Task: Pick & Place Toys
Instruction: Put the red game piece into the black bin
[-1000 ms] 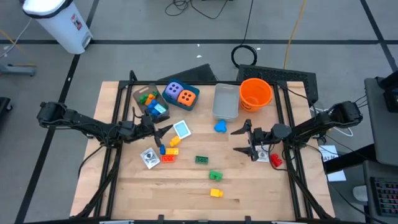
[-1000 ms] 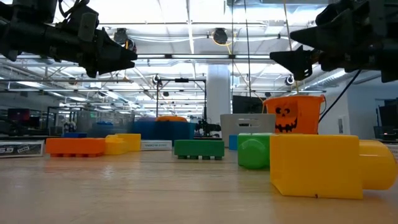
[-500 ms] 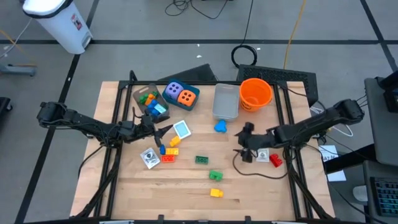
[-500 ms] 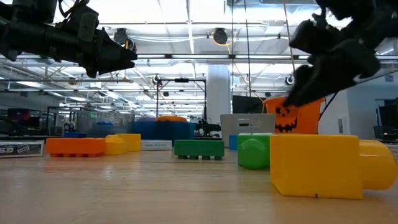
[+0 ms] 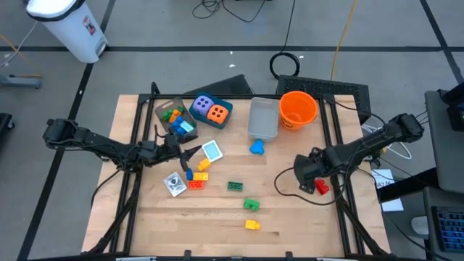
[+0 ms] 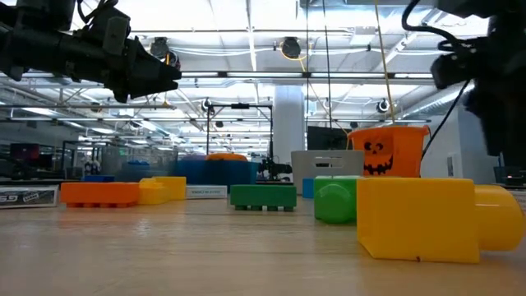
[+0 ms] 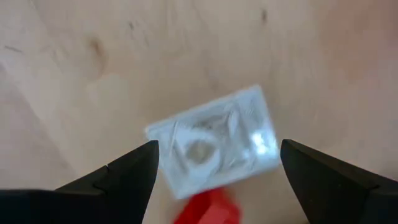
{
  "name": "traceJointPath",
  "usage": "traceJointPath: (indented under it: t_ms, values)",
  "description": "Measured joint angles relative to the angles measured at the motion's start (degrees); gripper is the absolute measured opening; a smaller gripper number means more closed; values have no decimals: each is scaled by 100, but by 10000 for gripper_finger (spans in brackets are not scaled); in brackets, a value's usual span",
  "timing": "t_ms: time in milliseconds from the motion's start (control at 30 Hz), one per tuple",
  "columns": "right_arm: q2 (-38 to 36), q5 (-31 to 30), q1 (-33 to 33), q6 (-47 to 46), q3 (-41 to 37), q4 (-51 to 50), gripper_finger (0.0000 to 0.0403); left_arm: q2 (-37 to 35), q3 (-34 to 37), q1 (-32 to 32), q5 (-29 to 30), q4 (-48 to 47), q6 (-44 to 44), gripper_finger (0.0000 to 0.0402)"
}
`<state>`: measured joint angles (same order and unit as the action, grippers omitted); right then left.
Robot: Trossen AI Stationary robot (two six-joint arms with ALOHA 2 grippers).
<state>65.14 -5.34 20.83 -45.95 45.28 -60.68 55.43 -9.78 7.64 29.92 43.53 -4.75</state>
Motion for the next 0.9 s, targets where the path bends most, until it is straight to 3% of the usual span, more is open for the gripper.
traceJointPath:
  t_ms: [267, 900]
  values:
    - [-2, 562, 265, -1412, -28, -1137, 325, 1, 2, -1, 0, 0, 0, 216]
    - [480, 1256, 517, -2271, -421, -406, 325, 0, 4, 0, 1, 0, 0, 216]
